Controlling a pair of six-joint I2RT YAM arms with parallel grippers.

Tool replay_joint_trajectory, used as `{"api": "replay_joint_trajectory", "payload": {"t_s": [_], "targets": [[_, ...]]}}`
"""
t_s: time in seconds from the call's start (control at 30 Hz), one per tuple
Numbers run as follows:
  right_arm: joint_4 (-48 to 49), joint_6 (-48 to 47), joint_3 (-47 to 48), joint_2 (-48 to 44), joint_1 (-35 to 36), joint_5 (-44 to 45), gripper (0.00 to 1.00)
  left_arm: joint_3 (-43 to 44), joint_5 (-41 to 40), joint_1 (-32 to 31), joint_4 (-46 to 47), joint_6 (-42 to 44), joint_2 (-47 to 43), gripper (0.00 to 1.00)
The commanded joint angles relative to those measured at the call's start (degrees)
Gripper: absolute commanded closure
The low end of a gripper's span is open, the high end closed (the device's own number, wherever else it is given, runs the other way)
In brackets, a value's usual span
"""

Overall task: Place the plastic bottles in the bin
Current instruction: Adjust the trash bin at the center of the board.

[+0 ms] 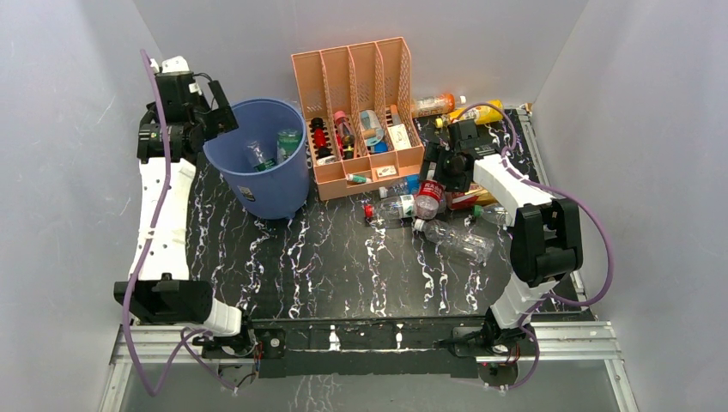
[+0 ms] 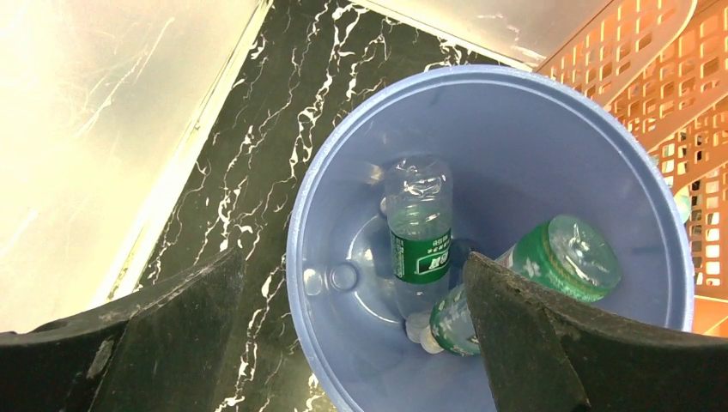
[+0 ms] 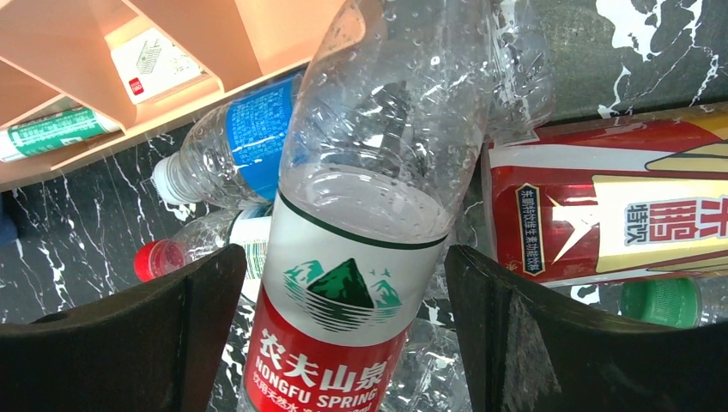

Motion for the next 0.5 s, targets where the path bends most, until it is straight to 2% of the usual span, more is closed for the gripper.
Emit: {"api": "replay_joint_trajectory", "payload": {"t_s": [0.0,0.1,0.13,0.17,0.2,0.33,0.47], "targets": [[2.02,0.37,-1.13,-1.69,-0.22,-0.3,0.02,2.16,0.0,0.3,-3.7,0.94,-0.38,0.02],[2.43,0.37,-2.14,-2.07,-0.17,-0.65,0.02,1.46,-2.05,0.3,-5.06,0.95,0.77,0.02],[2.57,-12.68,-2.44,-2.17,-0.15,-0.73,0.02,1.0,-2.46,0.31,-5.29,0.86,0.9,0.02],[2.68,-3.62,-2.72,-2.23,-0.15,-0.72,0.02,0.09,-2.94,0.31,-5.11,0.82,0.92,0.02],[2.86,-2.37,-3.09,-2.35,-0.19,-0.85,0.02,-1.98,-3.66,0.41,-4.08,0.89,0.92,0.02],[2.89,-2.6,-3.32,-2.4,-0.15,-1.01,0.02,-4.19,-3.9,1.24,-2.14,0.99,2.37,0.04],[2.97,-2.74,-3.41,-2.52,-0.16,-1.06,0.02,-5.15,-3.94,2.16,-1.03,0.9,4.38,0.2]]}}
